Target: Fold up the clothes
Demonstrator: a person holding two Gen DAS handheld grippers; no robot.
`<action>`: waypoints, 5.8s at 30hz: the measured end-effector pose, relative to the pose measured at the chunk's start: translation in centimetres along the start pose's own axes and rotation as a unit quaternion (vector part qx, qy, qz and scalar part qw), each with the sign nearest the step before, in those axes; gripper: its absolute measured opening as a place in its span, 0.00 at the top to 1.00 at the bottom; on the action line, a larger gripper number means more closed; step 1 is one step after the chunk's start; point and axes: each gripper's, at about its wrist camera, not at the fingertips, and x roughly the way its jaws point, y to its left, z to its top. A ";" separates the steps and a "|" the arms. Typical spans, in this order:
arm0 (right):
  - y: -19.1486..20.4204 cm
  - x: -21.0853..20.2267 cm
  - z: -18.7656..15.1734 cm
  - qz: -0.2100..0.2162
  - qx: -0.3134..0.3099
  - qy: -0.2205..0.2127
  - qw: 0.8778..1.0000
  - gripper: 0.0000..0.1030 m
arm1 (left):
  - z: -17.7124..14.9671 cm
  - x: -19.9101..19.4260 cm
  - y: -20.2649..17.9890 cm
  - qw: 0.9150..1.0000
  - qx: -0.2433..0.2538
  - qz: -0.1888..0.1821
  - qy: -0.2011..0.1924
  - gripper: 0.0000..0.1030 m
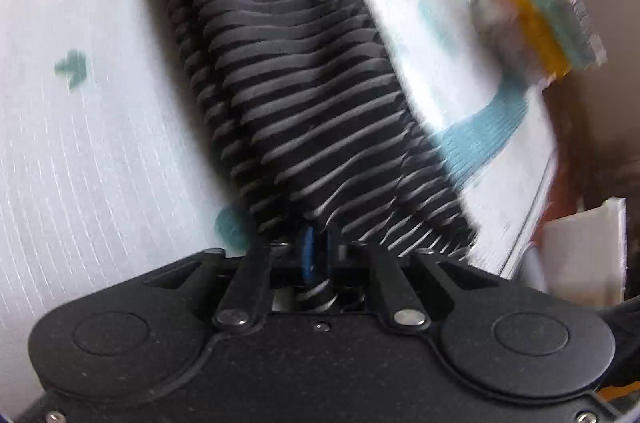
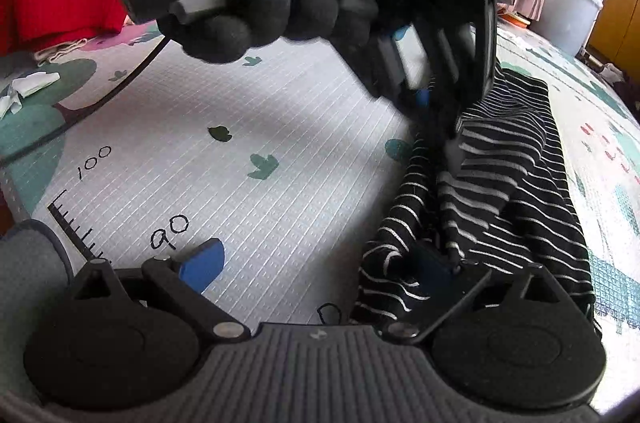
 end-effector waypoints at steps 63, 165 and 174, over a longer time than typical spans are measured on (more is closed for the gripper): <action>-18.7 -5.4 -3.8 0.185 -0.318 0.035 0.929 0.86 | -20.1 2.3 -5.7 0.456 0.870 0.167 -0.090 0.51; -37.5 2.8 3.8 0.153 0.282 0.008 0.947 0.61 | 1.6 -5.0 -0.5 0.958 0.209 0.013 -0.197 0.57; -37.3 4.7 4.8 0.161 0.310 0.005 0.937 0.55 | 2.0 -3.8 2.5 0.975 0.040 0.028 -0.215 0.54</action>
